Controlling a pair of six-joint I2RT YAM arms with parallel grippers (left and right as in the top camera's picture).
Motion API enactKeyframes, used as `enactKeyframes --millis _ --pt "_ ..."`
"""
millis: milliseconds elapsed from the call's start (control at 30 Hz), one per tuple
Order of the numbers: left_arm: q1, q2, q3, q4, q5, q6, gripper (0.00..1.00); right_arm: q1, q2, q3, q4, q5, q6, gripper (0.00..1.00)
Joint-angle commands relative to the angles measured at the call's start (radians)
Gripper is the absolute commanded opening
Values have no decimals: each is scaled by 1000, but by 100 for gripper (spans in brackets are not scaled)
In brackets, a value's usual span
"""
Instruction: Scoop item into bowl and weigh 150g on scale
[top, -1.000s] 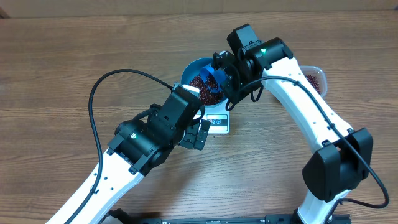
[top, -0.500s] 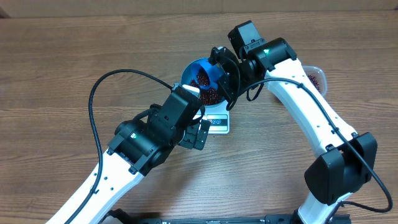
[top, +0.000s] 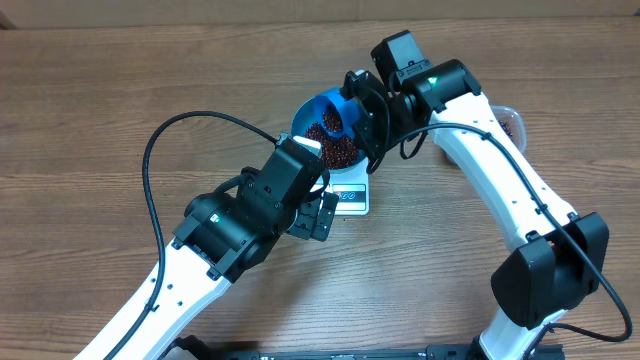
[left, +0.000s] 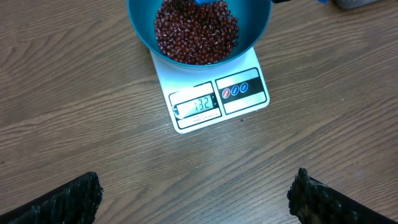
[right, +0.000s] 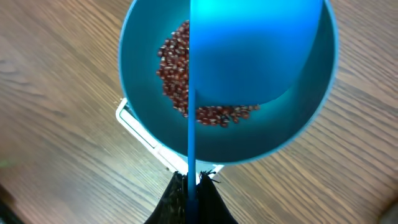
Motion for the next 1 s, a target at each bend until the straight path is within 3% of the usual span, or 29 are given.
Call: enactKeyframes --millis 0,967 --pt "6 -14 4 3 2 -2 100 -5 -42 29 2 42 -4 4" --pt "6 -14 4 3 2 -3 100 -2 -42 29 -5 45 -187 4"
